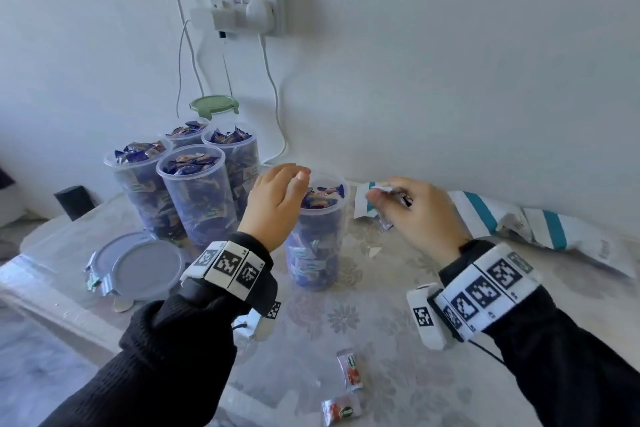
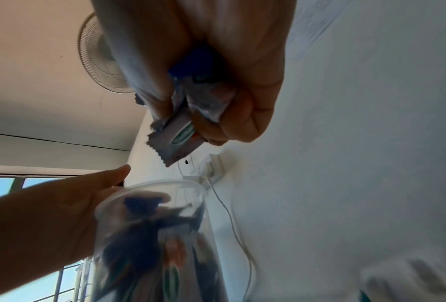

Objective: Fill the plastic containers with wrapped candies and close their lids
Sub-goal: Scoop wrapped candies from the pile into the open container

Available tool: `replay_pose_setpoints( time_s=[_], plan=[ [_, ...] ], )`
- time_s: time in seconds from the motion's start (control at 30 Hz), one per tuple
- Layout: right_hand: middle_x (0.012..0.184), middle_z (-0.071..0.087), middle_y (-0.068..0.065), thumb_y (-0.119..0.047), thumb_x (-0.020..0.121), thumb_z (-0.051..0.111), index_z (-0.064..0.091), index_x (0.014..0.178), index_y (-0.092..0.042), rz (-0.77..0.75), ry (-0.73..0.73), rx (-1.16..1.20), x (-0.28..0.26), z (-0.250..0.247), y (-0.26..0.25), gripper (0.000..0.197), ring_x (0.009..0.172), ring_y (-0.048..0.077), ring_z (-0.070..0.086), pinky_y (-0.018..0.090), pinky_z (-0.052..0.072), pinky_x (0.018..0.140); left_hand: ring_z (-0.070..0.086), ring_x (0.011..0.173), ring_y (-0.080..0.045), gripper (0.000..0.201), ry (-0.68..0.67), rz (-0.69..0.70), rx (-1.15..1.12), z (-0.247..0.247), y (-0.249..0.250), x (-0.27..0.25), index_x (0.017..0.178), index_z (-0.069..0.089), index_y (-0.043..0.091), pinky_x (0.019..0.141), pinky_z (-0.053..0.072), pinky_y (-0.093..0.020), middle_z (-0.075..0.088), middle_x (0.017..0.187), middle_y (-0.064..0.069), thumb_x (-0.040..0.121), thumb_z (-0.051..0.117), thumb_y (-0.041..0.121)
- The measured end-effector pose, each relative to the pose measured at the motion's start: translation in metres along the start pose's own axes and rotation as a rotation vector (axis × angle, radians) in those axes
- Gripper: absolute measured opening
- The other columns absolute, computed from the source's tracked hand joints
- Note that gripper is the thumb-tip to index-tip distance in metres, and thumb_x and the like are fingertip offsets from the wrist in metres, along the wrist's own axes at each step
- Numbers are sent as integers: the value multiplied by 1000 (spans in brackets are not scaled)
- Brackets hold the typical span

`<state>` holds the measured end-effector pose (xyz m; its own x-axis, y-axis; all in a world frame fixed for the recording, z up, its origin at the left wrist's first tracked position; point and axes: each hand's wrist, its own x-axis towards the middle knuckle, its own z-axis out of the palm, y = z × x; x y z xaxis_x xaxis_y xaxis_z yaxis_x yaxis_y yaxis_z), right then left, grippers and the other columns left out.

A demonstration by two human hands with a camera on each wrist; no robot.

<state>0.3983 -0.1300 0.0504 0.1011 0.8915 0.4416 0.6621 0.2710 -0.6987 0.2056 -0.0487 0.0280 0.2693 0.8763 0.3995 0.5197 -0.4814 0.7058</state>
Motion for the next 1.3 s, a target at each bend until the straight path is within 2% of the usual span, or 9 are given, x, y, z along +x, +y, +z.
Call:
replay_pose_setpoints(
  time_s=[0.13,0.27,0.43,0.5,0.67,0.8,1.1,1.23,1.3],
  plan=[
    [50,49,-16,-31,86,67,51,58,-33,-65,-83,-23,48,12,-17,32,54,-12,49,7,33,54,31,134,-15,74,-115,-124,-73,-4,-4,-14,142,34,18,107,25,-27,37,145,-2,83,58,55],
    [74,58,-13,-37,81,71,58,76,-27,-67,-306,-121,82,26,-23,18,70,1,52,4,35,58,27,137,-13,78,-124,-140,-105,-3,-5,-20,147,22,18,106,22,-24,28,151,-2,83,59,43],
    [120,59,1,-44,76,73,59,110,-19,-73,-506,-260,99,31,-25,45,109,15,53,20,34,79,23,136,-4,94,-119,-166,-210,0,-6,-23,149,11,19,108,21,-21,20,155,2,75,58,51],
    [120,58,0,-49,82,63,59,110,-17,-99,-477,-203,100,31,-28,43,112,12,52,21,33,82,23,138,-7,96,-115,-148,-184,1,-7,-22,150,12,18,110,22,-23,21,155,2,72,55,55],
    [60,47,-5,-38,100,35,54,74,-14,-146,-298,135,96,45,-33,41,55,8,47,22,40,60,26,134,-3,96,-107,-144,-212,3,-10,-22,149,14,20,106,25,-21,23,153,4,70,55,56],
    [63,46,2,-34,103,25,51,72,-16,-80,-212,403,90,67,-25,44,55,13,46,28,43,58,28,135,-7,95,-92,-136,-216,4,-11,-22,149,14,20,105,25,-21,25,153,4,70,55,54],
    [70,48,-8,-43,96,22,54,83,-13,-179,-75,247,80,80,-8,45,61,-1,49,18,41,65,29,138,-11,94,-94,-139,-227,6,-11,-23,148,14,20,110,28,-28,26,153,3,71,55,53],
    [78,61,-1,-68,88,8,62,92,-7,-315,10,28,75,82,-3,82,77,18,57,37,45,74,28,138,-11,93,-98,-139,-234,5,-12,-23,149,14,19,110,28,-27,25,153,2,72,55,52],
    [94,65,6,-75,80,-4,62,103,-8,-307,9,-62,73,81,-3,97,91,23,58,34,42,79,27,138,-11,92,-107,-149,-226,4,-12,-23,149,12,18,109,26,-25,23,154,1,75,56,50]
  ],
)
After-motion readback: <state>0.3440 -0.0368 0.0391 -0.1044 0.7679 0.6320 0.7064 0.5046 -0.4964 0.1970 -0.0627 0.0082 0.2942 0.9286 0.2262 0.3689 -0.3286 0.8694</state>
